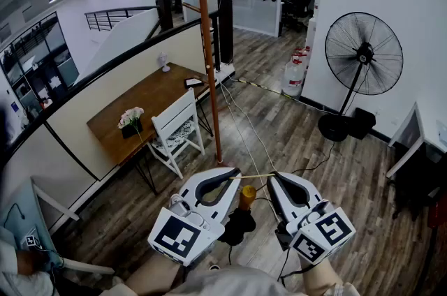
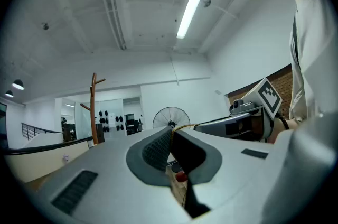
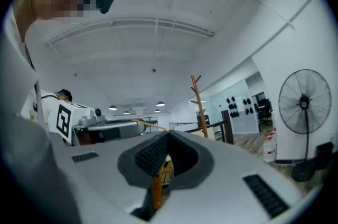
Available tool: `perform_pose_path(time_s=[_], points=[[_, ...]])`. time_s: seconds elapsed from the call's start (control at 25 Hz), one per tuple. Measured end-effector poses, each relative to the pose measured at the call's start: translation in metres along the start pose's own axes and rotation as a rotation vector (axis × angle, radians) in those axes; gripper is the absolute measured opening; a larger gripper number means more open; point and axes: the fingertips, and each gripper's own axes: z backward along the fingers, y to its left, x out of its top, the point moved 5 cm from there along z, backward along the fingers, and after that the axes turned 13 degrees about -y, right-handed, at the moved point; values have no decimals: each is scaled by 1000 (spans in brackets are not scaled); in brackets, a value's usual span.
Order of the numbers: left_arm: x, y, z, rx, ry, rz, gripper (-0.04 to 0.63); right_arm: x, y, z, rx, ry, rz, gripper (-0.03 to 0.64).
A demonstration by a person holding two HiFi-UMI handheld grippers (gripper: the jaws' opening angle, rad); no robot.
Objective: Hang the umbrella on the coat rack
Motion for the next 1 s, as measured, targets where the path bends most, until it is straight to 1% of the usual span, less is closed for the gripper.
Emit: perform_pose_path(time_s=[0.16,0.48,0.76,0.88,1.0], points=[[-1,-6,0,9,2,-3,0,0,-1,7,26,-6,-33,5],[-3,-28,-4,14,19,2,0,4,-8,26,33,2,-35,3],[-9,-56,-9,43,33,3,0,4,-18,53,57,6,-34,3],[-16,-65,-12,51,51,-4,1,-1,-26,60,54,8,-34,3],[-24,-73,-17,48,69,3,0,-8,-36,65,41,23,-62,3]])
